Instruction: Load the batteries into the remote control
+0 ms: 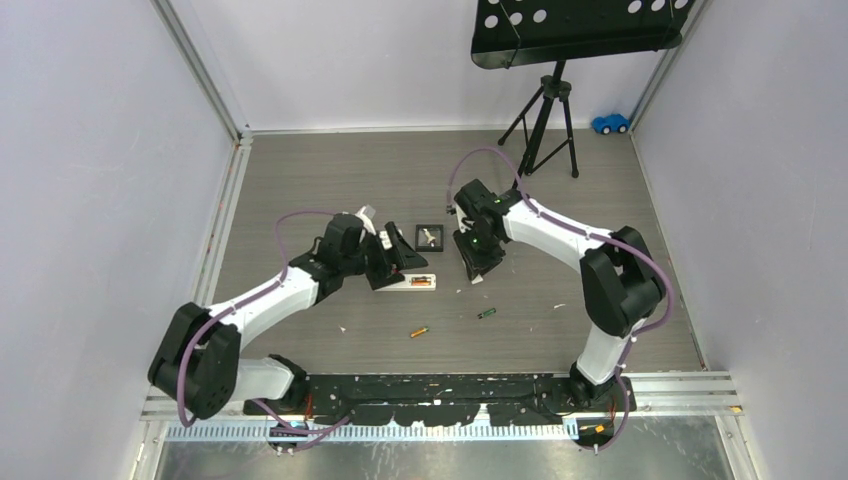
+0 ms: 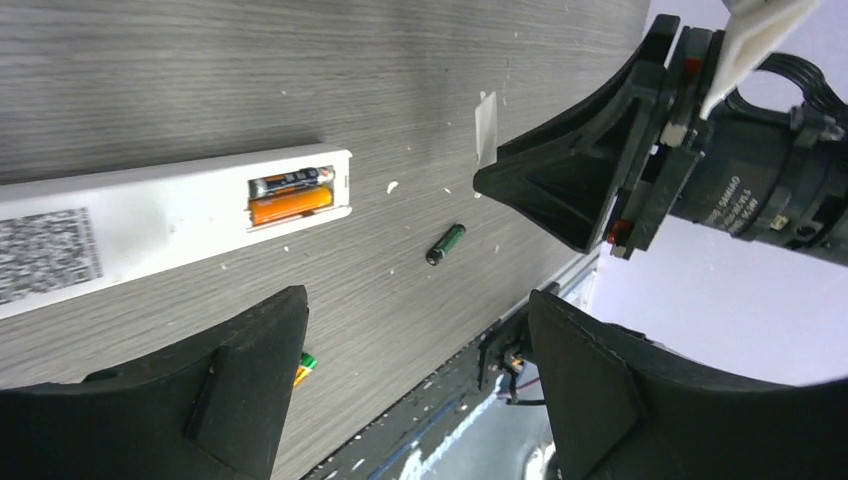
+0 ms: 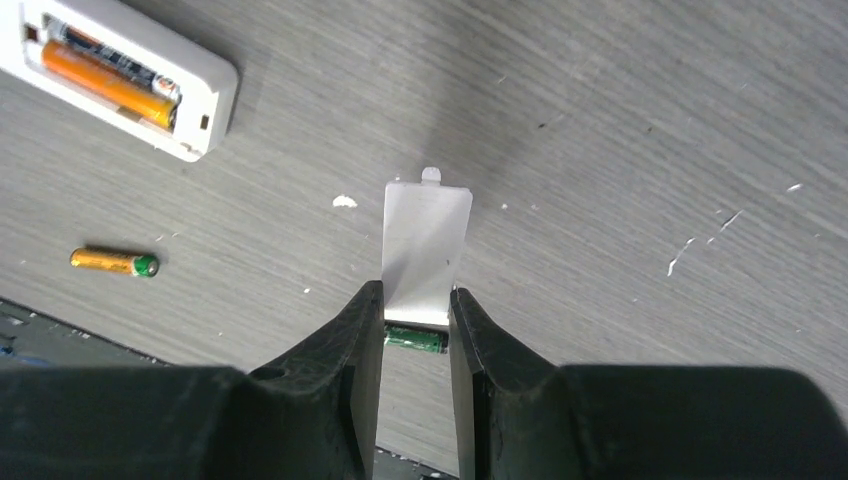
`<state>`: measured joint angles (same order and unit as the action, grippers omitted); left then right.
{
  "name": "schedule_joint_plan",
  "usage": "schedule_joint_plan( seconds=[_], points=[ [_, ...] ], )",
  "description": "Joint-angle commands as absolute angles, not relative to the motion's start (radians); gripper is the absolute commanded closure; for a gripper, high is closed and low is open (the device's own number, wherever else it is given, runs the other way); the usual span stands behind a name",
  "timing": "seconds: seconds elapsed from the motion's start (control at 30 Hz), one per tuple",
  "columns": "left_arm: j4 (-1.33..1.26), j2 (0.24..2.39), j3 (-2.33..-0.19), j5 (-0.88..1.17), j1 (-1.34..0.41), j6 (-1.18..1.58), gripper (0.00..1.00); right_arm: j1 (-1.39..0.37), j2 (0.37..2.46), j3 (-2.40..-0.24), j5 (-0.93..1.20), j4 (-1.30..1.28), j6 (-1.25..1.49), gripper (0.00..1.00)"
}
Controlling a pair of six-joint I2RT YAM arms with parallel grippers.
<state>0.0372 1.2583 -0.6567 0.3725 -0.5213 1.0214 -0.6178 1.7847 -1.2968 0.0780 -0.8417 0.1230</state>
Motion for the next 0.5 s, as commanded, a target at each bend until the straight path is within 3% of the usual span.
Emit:
schedule_joint_plan(
  seconds=[0.0, 0.23, 0.47],
  points=[
    [-0.086, 1.311, -0.706, 0.458, -0.540, 1.082, 0.19, -0.618, 1.679, -1.245, 0.158, -0.773, 0.150, 0.76],
    [-0.122, 1.394, -0.736, 0.501, -0.554, 1.127, 0.34, -0.666, 1.554, -1.182, 0.307, -0.676, 0.132, 0.76],
    [-0.192, 1.419, -0.727, 0.543, -0.560, 1.167, 0.38, -0.720, 1.534, -1.190, 0.353, -0.644, 0.131, 0.76]
  ],
)
